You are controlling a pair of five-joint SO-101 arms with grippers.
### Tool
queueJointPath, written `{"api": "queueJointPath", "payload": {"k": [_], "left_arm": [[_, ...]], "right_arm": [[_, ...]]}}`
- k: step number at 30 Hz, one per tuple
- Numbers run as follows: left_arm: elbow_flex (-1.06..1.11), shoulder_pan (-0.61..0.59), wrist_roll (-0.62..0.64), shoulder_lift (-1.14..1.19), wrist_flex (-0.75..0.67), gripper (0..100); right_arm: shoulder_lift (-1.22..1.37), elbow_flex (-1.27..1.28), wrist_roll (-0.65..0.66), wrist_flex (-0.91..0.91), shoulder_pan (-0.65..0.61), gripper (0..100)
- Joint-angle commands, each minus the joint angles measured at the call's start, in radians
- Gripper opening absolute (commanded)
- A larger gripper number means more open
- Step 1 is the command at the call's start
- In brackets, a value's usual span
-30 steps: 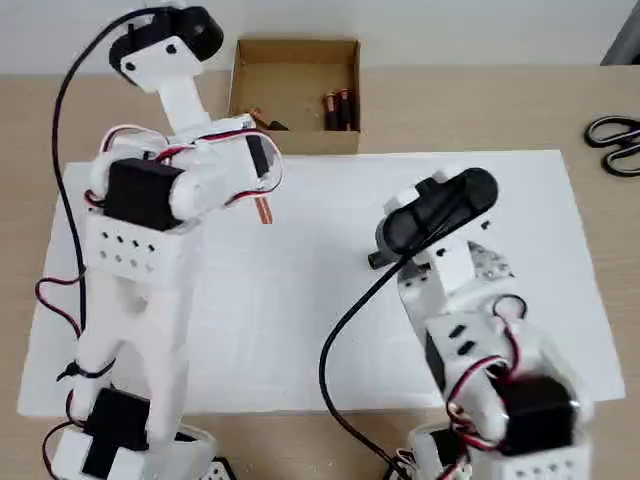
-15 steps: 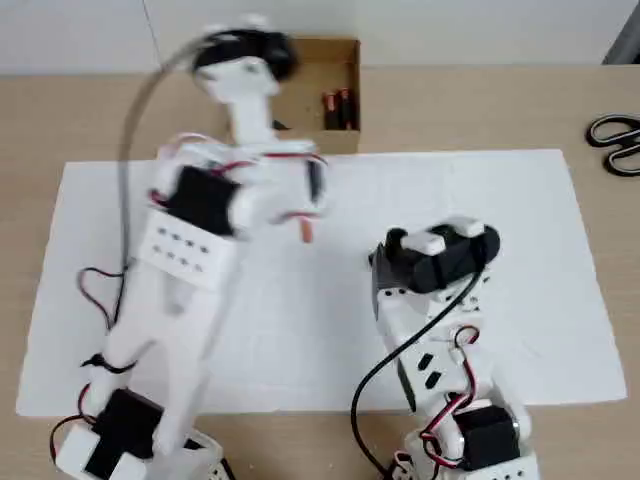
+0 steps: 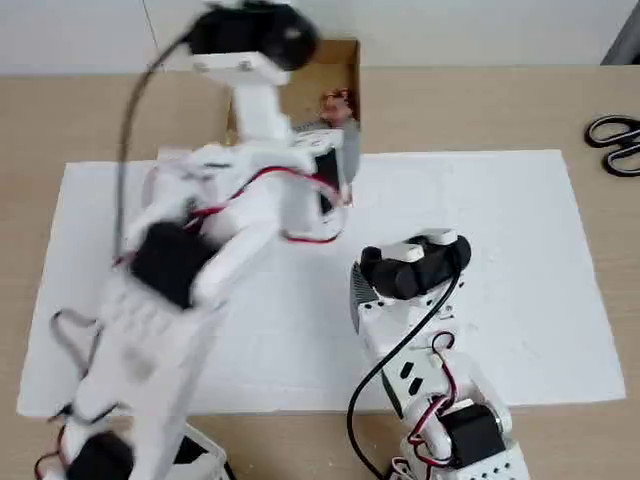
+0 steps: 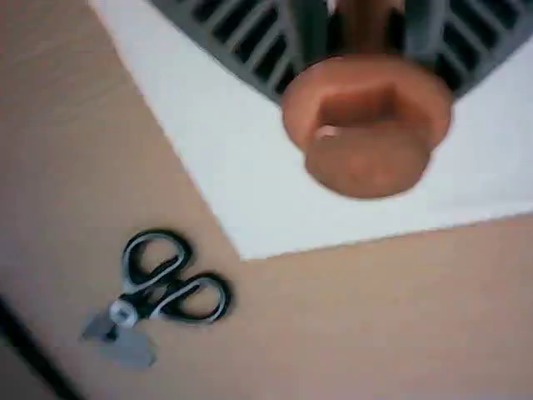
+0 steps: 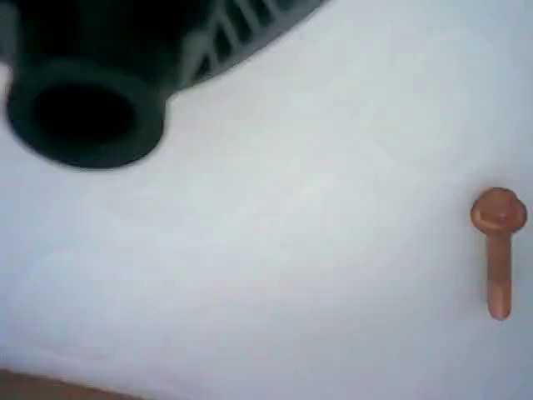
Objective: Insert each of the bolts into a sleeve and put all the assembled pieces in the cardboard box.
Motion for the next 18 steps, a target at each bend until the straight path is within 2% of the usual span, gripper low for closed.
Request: {"api": "queueJointPath", "payload": {"k": [1,4,6,8,10,14,16,18], "left_arm": [[0.038,-0.003,-0.008,-0.204,-0.025,0],[0.177,-0.005,-0.035,-0.324,-0.043,0],[0.335,-0.035,-0.04,-0.382,-0.109,0],[0.53,-0.057,-0.04,-0.425,-0.238,0],[0.727,-0.057,-0.04,-0.457,-0.427,0],[0.992,-0.055,-0.04,-0.471,-0.772,0],[1.056,-0.055,-0.038,-0.471,-0.844,0],[1.084,-0.043,-0.038,-0.474,-0.848,0]], "right_arm": [[-0.015,-0.003,-0.009,-0.025,-0.007,0.4],[-0.015,-0.003,-0.009,-0.025,-0.007,0.4],[-0.015,-0.003,-0.009,-0.025,-0.008,0.4],[-0.015,-0.003,-0.008,-0.025,-0.021,0.4],[-0.015,0.011,-0.006,-0.033,-0.044,0.4],[-0.015,0.026,-0.008,-0.035,-0.065,0.4],[-0.015,0.026,-0.009,-0.035,-0.065,0.4],[-0.015,0.026,-0.009,-0.035,-0.065,0.4]]}}
